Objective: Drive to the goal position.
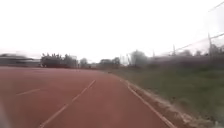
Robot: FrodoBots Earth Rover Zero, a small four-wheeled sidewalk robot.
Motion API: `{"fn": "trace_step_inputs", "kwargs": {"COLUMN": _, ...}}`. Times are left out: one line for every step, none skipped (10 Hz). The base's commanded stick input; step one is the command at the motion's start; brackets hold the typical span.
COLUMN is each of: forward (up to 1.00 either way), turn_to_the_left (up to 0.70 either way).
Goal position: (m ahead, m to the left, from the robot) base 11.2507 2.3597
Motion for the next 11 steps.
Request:
{"fn": "trace_step_inputs", "kwargs": {"forward": 0.70, "turn_to_the_left": 0.02}}
{"fn": "trace_step_inputs", "kwargs": {"forward": 0.70, "turn_to_the_left": 0.06}}
{"fn": "trace_step_inputs", "kwargs": {"forward": 0.70, "turn_to_the_left": 0.03}}
{"fn": "trace_step_inputs", "kwargs": {"forward": 0.70, "turn_to_the_left": 0.00}}
{"fn": "trace_step_inputs", "kwargs": {"forward": 0.70, "turn_to_the_left": 0.00}}
{"fn": "trace_step_inputs", "kwargs": {"forward": 0.70, "turn_to_the_left": 0.00}}
{"fn": "trace_step_inputs", "kwargs": {"forward": 0.70, "turn_to_the_left": 0.00}}
{"fn": "trace_step_inputs", "kwargs": {"forward": 0.70, "turn_to_the_left": 0.00}}
{"fn": "trace_step_inputs", "kwargs": {"forward": 0.70, "turn_to_the_left": 0.00}}
{"fn": "trace_step_inputs", "kwargs": {"forward": 0.70, "turn_to_the_left": 0.00}}
{"fn": "trace_step_inputs", "kwargs": {"forward": 0.70, "turn_to_the_left": 0.00}}
